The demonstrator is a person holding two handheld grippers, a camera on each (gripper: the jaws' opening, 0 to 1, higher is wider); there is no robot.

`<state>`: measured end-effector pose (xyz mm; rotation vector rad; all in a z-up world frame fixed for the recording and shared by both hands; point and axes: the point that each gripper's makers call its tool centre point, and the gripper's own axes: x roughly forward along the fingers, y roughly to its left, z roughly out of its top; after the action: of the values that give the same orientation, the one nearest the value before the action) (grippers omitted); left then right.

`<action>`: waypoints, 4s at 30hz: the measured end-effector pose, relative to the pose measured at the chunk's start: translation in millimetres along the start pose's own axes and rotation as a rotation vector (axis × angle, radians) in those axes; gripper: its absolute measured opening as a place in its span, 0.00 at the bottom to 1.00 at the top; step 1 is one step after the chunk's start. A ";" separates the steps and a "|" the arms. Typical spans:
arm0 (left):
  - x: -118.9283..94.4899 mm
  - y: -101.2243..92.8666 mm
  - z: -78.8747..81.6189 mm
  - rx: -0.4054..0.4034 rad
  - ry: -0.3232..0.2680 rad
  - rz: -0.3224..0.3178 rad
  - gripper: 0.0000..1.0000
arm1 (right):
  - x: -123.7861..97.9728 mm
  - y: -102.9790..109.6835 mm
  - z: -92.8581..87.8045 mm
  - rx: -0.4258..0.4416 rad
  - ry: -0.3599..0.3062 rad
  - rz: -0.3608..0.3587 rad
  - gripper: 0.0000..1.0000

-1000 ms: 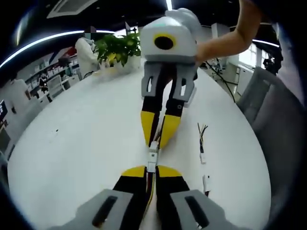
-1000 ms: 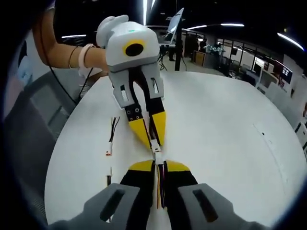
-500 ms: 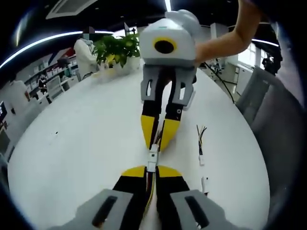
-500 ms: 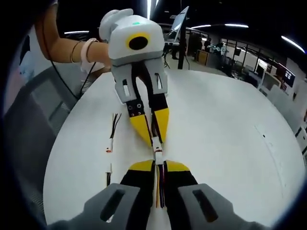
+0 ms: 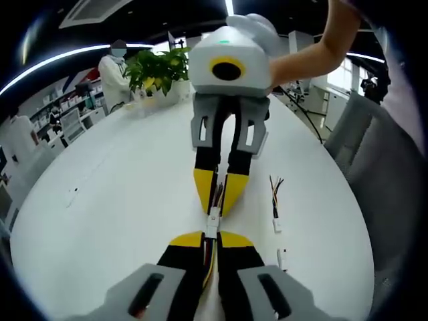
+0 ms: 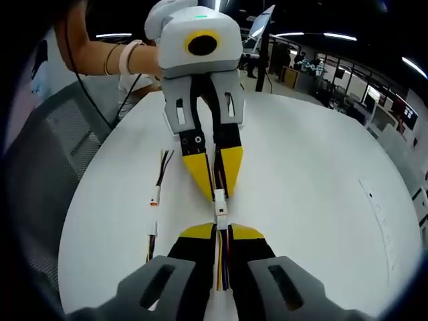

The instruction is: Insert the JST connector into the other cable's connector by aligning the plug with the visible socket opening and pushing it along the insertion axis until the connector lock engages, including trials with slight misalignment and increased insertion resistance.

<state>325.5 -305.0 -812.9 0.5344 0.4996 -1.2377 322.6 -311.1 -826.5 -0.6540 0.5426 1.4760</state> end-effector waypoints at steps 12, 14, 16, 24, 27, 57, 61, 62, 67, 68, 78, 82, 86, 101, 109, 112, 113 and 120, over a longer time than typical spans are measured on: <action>1.1 -1.4 2.8 -0.009 -0.019 -0.005 0.00 | -3.2 2.1 4.6 -0.030 -0.016 0.000 0.03; 1.0 -2.0 3.6 -0.005 -0.020 -0.007 0.00 | -3.6 2.3 4.4 -0.032 -0.014 0.001 0.03; 1.1 -2.0 4.8 0.001 -0.024 -0.006 0.00 | -4.2 2.7 5.3 -0.030 -0.017 0.000 0.02; 3.2 -2.7 4.9 0.052 -0.013 -0.014 0.00 | -4.9 6.9 7.4 -0.074 -0.007 0.008 0.02; 4.1 -1.8 2.9 0.054 -0.004 -0.014 0.00 | -4.7 6.4 9.0 -0.082 -0.011 0.008 0.02; 20.2 11.3 -21.9 0.045 0.067 -0.015 0.00 | 19.6 -10.1 -6.0 -0.003 -0.028 0.011 0.03; 20.9 9.4 -22.6 0.035 0.064 -0.013 0.00 | 20.5 -8.9 -8.1 0.018 -0.031 0.013 0.03; 21.5 8.9 -23.2 0.033 0.063 -0.013 0.00 | 20.9 -9.0 -8.4 0.030 -0.033 0.012 0.03; 21.5 10.7 -23.6 0.010 0.055 -0.008 0.00 | 21.1 -9.6 -8.3 0.066 -0.044 0.008 0.04; 21.5 10.8 -23.7 0.005 0.057 -0.006 0.00 | 21.2 -9.6 -8.5 0.065 -0.044 0.007 0.04; 21.6 11.5 -24.0 -0.017 0.070 0.020 0.00 | 22.5 -8.4 -8.8 0.073 -0.043 0.007 0.04; 20.5 12.2 -25.4 -0.074 0.051 0.032 0.00 | 23.6 -10.4 -9.8 0.070 -0.034 -0.006 0.04; 20.6 11.7 -24.9 -0.084 0.059 0.049 0.00 | 23.3 -11.1 -9.9 0.066 -0.034 -0.023 0.06; 12.7 7.9 -22.7 -0.104 0.086 0.090 0.11 | 13.0 -14.3 -3.9 0.107 -0.042 -0.067 0.13; -1.4 2.5 -12.9 -0.079 0.080 0.104 0.10 | 2.7 -11.6 7.3 0.096 -0.061 -0.086 0.13; -5.9 2.1 -9.4 -0.071 0.080 0.114 0.11 | -0.8 -9.4 11.1 0.088 -0.063 -0.088 0.13; -7.4 2.1 -8.1 -0.068 0.079 0.120 0.11 | -2.2 -9.1 12.0 0.085 -0.064 -0.090 0.12; -14.0 -0.8 -1.0 -0.063 0.075 0.130 0.11 | -12.4 -5.7 19.0 0.077 -0.073 -0.102 0.12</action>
<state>321.1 -294.2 -805.0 0.5529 0.5571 -1.0774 326.7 -306.7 -803.9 -0.5572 0.4998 1.3713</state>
